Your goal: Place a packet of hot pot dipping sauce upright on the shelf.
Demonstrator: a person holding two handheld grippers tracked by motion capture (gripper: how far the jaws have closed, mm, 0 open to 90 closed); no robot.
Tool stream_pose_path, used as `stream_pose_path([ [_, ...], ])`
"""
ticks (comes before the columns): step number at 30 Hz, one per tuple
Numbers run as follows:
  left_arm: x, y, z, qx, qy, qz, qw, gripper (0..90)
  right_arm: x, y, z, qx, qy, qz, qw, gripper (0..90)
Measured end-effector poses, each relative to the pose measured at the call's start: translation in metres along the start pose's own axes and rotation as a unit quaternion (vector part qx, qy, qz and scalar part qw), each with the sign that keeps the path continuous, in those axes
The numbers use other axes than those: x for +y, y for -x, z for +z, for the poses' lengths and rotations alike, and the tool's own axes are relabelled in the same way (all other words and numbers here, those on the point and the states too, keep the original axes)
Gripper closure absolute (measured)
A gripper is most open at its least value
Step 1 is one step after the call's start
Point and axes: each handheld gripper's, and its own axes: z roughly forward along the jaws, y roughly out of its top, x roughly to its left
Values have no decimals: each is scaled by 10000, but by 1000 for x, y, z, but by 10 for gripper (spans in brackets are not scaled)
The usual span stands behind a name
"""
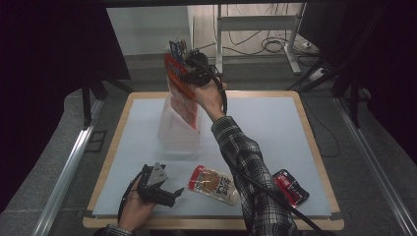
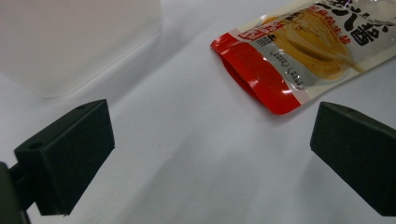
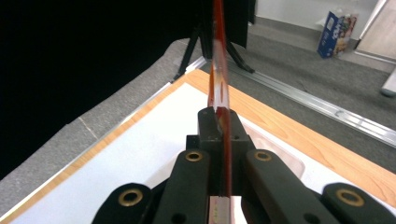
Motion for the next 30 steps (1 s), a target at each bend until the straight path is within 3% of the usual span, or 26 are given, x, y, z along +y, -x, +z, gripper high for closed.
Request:
stream_pose_path([
  [2, 0, 0, 0, -5, -7, -15, 10000, 0, -8, 7, 9, -23, -82, 74, 9999, 884],
  [7, 0, 1, 1, -2, -52, 46, 10000, 0, -24, 18, 25, -160, -214, -2, 9996, 884],
  [9, 0, 1, 1, -1, -71, 70, 9999, 0, -29, 21, 27, -212, -123, 54, 9997, 884],
  [14, 1, 3, 3, 17, -117, 111, 9999, 0, -30, 25, 28, -508, -399, -265, 9976, 880],
  [15, 1, 3, 3, 22, -117, 118, 9999, 0, -33, 24, 30, -763, -458, -452, 9950, 875],
  [17, 1, 3, 3, 32, -117, 121, 9999, 0, -37, 26, 32, -959, -461, -596, 9925, 850],
  [20, 0, 2, 3, 31, -120, 110, 9999, 0, -40, 33, 31, -899, -410, -545, 9936, 773],
  [28, 0, 2, 3, 43, -129, 121, 9998, 0, -41, 45, 17, -812, -204, -604, 9947, 300],
  [30, 0, 3, 4, 36, -133, 116, 9998, 0, -42, 47, 16, -785, -204, -599, 9949, 268],
])
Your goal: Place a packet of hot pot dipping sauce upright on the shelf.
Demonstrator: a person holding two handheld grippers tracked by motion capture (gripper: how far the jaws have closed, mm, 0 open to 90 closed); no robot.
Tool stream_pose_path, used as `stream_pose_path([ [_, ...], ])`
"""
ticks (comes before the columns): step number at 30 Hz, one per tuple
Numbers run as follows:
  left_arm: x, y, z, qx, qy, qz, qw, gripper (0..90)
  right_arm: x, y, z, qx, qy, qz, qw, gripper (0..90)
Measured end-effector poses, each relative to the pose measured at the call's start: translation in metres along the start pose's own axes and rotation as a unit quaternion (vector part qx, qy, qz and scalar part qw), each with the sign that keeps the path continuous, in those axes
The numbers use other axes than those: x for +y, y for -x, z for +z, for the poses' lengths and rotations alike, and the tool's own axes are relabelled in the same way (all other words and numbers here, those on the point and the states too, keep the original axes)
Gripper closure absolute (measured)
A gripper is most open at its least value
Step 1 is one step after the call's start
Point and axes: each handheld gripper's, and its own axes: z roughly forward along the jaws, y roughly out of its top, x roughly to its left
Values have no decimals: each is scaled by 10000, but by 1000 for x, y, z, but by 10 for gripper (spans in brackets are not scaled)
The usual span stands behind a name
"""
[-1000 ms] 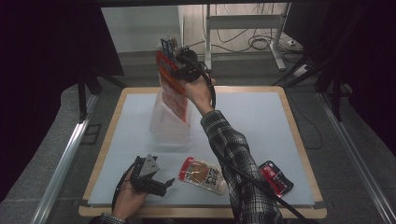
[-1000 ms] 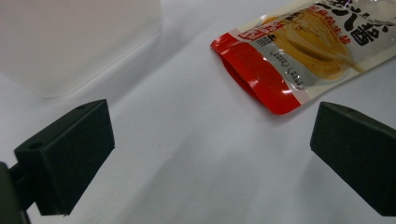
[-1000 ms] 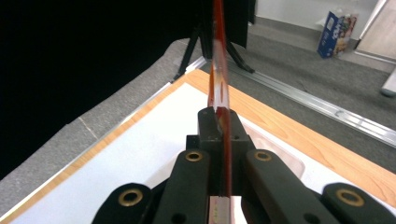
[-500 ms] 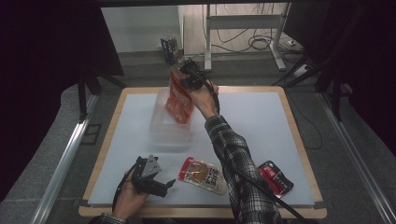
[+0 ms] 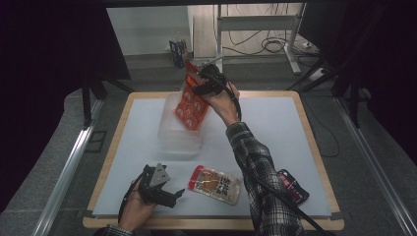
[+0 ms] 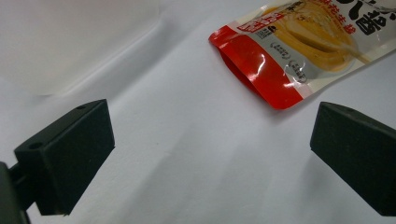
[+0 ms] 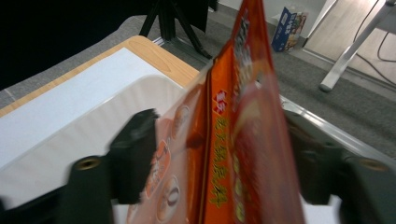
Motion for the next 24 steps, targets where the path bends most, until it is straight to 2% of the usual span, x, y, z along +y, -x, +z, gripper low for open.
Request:
stream_pose_path([
  [2, 0, 0, 0, -33, 11, -17, 10000, 0, -4, 4, -1, 76, -22, 51, 10000, 212],
  [6, 1, 1, 1, -70, 12, -70, 9999, 0, -11, 10, -3, 257, -72, -54, 9996, 103],
  [9, 1, 1, 1, -97, 20, -98, 9999, 0, -13, 10, -7, 294, -12, -199, 9994, 61],
  [10, 1, 1, 1, -105, 15, -98, 9999, 0, -15, 9, -11, 376, 22, -196, 9991, 38],
  [15, 1, 1, 1, -154, -30, -124, 9998, 1, -20, 9, -18, 514, 52, -258, 9983, 13],
  [18, 2, 1, 1, -163, -51, -110, 9998, 4, -26, 7, -22, 506, -15, -324, 9982, 0],
  [24, 2, 2, 2, -162, -71, -96, 9998, 4, -38, 8, -32, 562, -24, -295, 9980, 0],
])
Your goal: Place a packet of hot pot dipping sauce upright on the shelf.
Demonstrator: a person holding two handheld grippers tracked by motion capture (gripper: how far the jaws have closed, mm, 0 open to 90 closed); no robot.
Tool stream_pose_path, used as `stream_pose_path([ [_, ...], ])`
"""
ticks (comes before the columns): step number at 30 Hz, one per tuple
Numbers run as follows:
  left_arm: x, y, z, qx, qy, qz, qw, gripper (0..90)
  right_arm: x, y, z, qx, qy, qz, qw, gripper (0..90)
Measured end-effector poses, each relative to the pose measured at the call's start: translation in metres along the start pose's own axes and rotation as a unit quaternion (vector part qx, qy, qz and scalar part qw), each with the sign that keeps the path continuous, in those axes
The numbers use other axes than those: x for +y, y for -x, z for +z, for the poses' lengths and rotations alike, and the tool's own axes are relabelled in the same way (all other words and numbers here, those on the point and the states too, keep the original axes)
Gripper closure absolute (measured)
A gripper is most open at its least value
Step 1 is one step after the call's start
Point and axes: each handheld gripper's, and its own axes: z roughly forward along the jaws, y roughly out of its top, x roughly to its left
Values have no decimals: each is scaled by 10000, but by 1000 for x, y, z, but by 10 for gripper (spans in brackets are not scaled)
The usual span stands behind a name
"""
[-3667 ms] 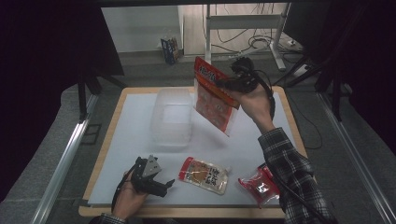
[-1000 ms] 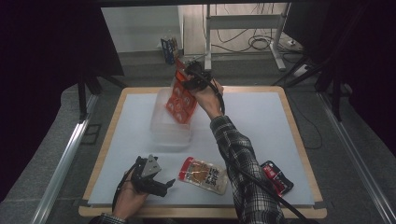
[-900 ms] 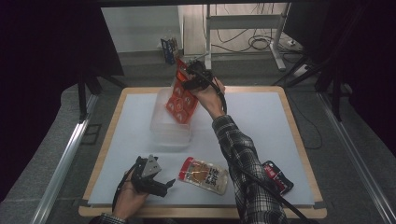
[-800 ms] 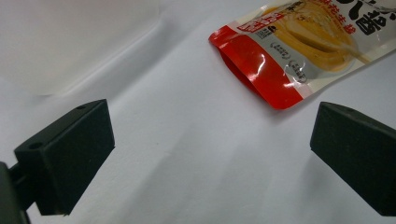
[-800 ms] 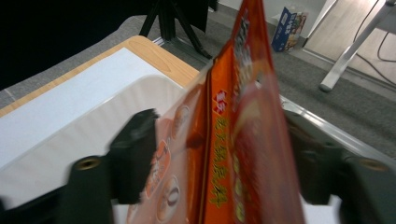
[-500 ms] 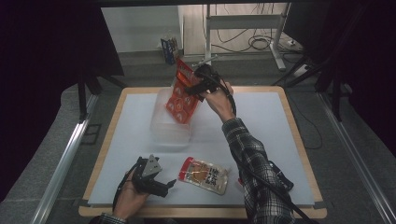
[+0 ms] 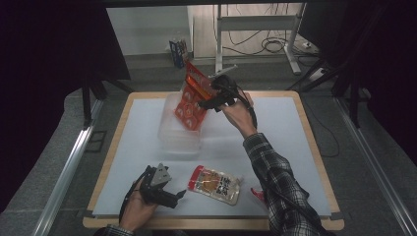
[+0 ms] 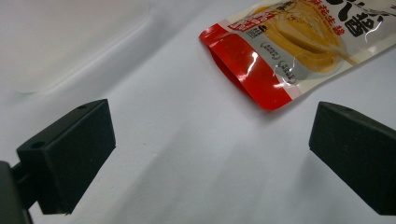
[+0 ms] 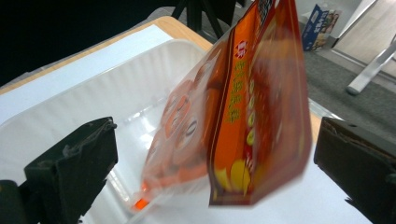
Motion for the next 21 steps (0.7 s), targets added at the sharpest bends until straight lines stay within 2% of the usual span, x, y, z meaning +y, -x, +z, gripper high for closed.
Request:
stream_pose_path([
  [2, 0, 0, 0, -1, 17, 2, 10000, 4, -8, -1, -3, 157, -65, -38, 9998, 0],
  [4, 0, 0, 0, -15, 36, -8, 10000, 3, -11, -2, -3, 215, -108, -68, 9997, 0],
  [11, 0, 1, -1, -121, 147, -81, 9998, 0, -31, -11, -9, 137, -184, -279, 9993, 0],
  [15, 0, 1, -1, -125, 149, -93, 9998, 1, -43, -13, -14, 150, -175, -292, 9993, 0],
  [20, 0, 2, 0, -52, 73, -16, 10000, 5, -58, -19, -21, 262, -153, -249, 9992, 0],
  [21, 0, 2, 0, -41, 59, 2, 10000, 6, -65, -23, -23, 310, -155, -280, 9990, 0],
])
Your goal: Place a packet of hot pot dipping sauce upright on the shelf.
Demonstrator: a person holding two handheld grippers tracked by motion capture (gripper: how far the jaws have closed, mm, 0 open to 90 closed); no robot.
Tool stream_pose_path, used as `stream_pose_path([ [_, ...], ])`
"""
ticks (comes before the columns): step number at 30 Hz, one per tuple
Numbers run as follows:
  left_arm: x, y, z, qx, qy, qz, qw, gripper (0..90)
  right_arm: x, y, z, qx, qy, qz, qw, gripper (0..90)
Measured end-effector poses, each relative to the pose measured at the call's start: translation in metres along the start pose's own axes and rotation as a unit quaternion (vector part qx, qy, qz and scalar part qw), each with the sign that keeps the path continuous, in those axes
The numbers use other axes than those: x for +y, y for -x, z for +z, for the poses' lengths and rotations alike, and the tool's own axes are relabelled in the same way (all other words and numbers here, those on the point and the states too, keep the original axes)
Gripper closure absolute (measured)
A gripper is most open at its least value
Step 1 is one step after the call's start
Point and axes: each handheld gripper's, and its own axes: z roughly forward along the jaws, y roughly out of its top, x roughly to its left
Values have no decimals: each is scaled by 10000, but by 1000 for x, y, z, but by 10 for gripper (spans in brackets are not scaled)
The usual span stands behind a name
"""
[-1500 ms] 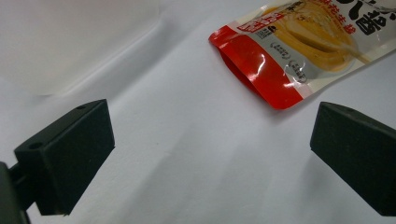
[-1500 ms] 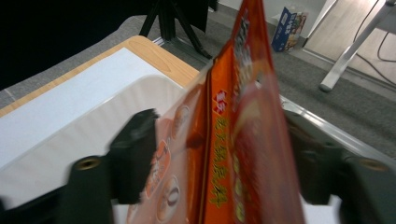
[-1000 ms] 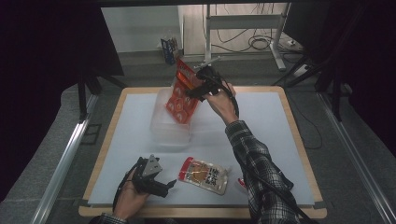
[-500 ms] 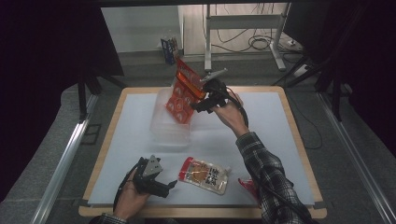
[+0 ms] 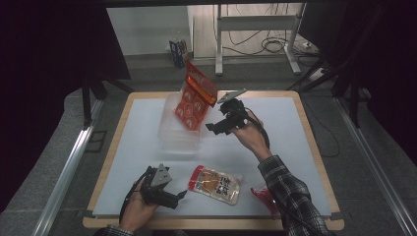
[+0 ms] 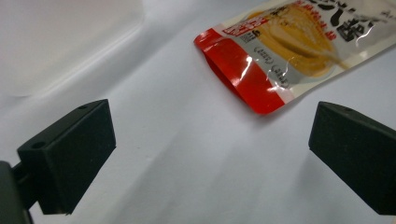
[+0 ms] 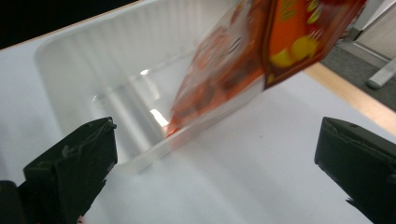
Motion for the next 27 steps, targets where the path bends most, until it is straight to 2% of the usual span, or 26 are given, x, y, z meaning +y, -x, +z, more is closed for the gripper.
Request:
stream_pose_path([
  [7, 0, 1, 1, 35, -75, 48, 10000, 8, -19, -11, -8, 53, -5, -58, 10000, 0],
  [15, -1, 2, 0, 64, -138, 32, 9999, 10, -50, -20, -20, 185, 54, 102, 9998, 0],
  [16, -1, 2, 0, 73, -134, 13, 9999, 11, -58, -21, -21, 219, 34, 169, 9996, 0],
  [18, -1, 2, 0, 72, -147, 24, 9999, 11, -61, -21, -21, 233, -52, 129, 9996, 0],
  [19, -1, 2, 0, 72, -150, 25, 9999, 11, -65, -23, -23, 144, -98, 60, 9998, 0],
  [22, -1, 3, 0, 87, -175, 45, 9998, 11, -69, -23, -25, 173, -113, 84, 9998, 0],
  [27, -2, 3, -1, 105, -174, 21, 9998, 13, -79, -23, -31, 83, -197, 55, 9998, 0],
])
